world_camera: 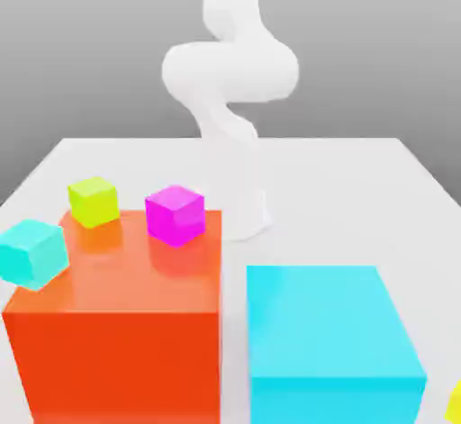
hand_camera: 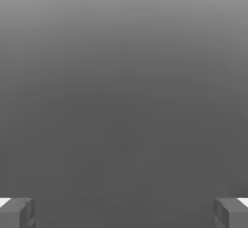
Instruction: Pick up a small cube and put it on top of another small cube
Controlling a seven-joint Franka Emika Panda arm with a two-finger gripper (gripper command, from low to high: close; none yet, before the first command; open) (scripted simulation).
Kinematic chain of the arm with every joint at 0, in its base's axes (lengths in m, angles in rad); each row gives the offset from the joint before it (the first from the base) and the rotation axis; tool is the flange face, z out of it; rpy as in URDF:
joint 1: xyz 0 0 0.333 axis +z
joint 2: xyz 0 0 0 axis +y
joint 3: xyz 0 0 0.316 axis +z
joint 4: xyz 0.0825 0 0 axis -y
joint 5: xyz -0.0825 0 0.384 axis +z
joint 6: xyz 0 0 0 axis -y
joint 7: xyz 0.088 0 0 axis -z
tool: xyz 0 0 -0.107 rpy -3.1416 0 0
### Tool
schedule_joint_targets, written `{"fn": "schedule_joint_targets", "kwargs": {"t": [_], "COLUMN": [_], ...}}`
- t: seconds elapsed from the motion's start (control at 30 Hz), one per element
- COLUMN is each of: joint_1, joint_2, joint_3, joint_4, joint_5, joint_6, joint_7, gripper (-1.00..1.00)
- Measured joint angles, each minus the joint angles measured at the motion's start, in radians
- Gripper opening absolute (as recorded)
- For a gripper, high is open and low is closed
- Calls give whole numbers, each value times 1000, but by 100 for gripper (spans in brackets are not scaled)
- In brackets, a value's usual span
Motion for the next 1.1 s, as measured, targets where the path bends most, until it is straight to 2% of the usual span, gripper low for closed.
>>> {"fn": "schedule_joint_targets", "kwargs": {"t": [0.6, 1.1], "joint_1": [134, 300], "joint_2": [658, 1208], "joint_3": [174, 222], "joint_4": [92, 174], "joint_5": [-94, -221], "joint_6": [140, 275], "joint_7": [-59, -65], "gripper": [0, 0]}}
